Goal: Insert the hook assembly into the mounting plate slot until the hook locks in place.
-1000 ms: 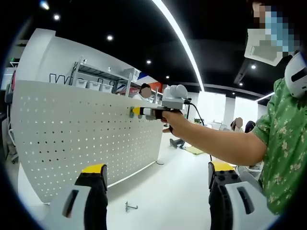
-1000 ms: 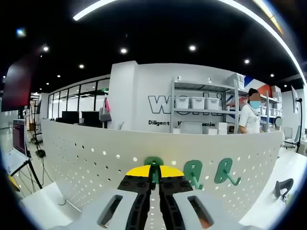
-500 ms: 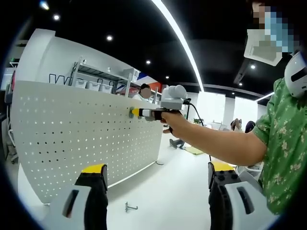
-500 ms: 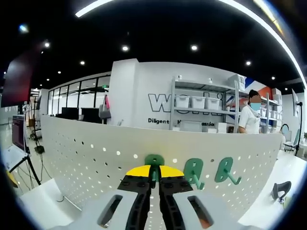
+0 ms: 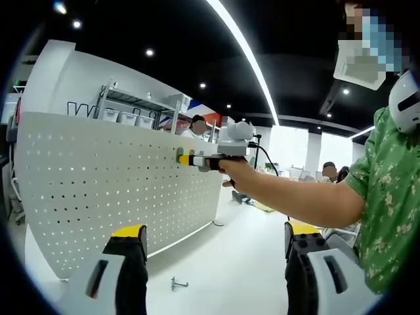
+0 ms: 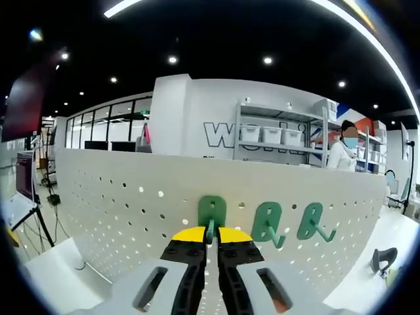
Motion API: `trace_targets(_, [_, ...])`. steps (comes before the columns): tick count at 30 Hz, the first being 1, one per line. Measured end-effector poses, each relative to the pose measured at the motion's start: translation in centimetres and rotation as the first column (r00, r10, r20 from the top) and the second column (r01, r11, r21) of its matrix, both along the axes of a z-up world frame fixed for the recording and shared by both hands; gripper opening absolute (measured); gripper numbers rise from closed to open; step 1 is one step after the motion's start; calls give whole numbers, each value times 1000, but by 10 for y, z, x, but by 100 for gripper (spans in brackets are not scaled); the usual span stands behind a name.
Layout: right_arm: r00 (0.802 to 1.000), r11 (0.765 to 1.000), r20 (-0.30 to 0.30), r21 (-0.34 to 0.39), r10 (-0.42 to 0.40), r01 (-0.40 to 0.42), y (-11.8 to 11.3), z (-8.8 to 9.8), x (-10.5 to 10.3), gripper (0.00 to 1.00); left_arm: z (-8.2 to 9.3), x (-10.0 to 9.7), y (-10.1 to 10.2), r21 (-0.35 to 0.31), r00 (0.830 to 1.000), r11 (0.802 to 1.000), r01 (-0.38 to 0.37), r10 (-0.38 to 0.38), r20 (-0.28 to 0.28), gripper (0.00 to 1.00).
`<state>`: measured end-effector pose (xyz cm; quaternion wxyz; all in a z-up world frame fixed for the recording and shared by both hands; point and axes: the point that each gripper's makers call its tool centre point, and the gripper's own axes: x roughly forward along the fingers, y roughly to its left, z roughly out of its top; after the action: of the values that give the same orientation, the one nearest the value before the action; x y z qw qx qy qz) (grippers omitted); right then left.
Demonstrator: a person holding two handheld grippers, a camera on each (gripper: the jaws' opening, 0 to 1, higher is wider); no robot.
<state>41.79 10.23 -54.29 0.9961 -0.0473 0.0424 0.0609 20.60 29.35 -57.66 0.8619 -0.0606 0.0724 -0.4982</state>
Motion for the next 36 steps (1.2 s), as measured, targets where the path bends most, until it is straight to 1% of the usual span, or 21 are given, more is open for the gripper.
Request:
trace_targets(3, [1000,1000,-8,-4,0,0,1,-2,-1,3,0,0,0,-1,1000,1000,1,-1,1,88])
trace_targets(5, [1000,1000,-27,-6,-1,1,0,-9,0,3,0,0,0,0,1000,1000,0,0,1,88])
trace_targets(9, [999,1000,-41,14,-6,7,-5,-17,1,3,0,0,1,1,1000,1000,-2,2,2,88])
trace_targets(17, [999,1000,-42,12,-5,6,-5,-19,-1,4,0,0,1,2,1000,1000,-5,5,2,88])
trace_targets(28, [1000,1000,-30,13,-5,6,-7,-17,-7,7,2,-1,1,2,1000,1000,-6,6,8,88])
trace_targets(36, [1000,1000,-24,20,-4,4,-11,-18,-9,14,3,-1,0,4,1000,1000,-4,4,12,89])
